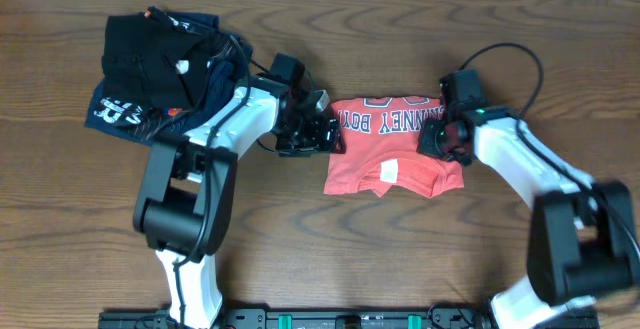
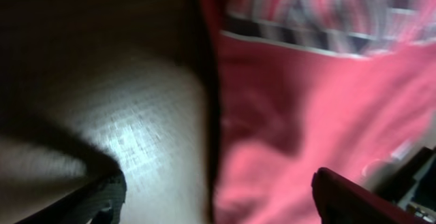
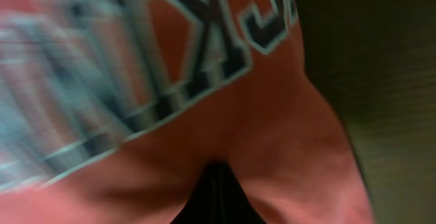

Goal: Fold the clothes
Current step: 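Carry the folded t-shirt with the left gripper onto the navy stack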

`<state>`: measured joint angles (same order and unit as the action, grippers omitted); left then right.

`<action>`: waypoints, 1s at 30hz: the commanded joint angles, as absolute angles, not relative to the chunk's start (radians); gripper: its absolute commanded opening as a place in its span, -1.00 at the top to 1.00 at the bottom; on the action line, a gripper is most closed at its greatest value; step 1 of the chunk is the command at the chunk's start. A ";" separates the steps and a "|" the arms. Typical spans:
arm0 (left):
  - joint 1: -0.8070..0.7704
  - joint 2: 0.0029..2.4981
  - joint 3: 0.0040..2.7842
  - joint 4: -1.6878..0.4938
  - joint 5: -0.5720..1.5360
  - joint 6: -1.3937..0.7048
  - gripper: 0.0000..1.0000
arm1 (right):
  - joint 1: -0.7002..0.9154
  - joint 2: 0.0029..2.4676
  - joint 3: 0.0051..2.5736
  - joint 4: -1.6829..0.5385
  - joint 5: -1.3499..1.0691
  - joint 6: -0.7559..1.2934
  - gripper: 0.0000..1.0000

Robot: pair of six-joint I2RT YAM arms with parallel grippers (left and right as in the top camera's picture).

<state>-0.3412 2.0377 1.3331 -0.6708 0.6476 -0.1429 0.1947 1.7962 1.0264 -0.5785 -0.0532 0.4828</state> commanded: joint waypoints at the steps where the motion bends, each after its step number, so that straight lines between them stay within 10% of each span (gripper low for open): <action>1: -0.343 2.073 1.322 -0.655 0.648 -0.194 -0.85 | 0.189 1.896 1.024 -0.579 -0.025 0.501 0.97; 16: -0.513 2.292 1.322 -0.339 0.850 -0.530 -0.93 | 0.166 2.008 1.025 -0.588 -0.087 0.500 0.98; 24: -0.577 2.299 1.322 -0.319 0.879 -0.433 0.70 | 0.164 2.004 1.025 -0.604 -0.102 0.500 0.98; 30: -0.529 2.223 1.322 -0.390 0.859 -0.344 0.88 | 0.126 1.901 1.026 -0.680 -0.102 0.475 0.98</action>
<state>-0.5396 2.2185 1.3720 -0.3279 0.9688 -0.4271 0.1452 1.8736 1.0981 -0.6216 -0.1154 0.4889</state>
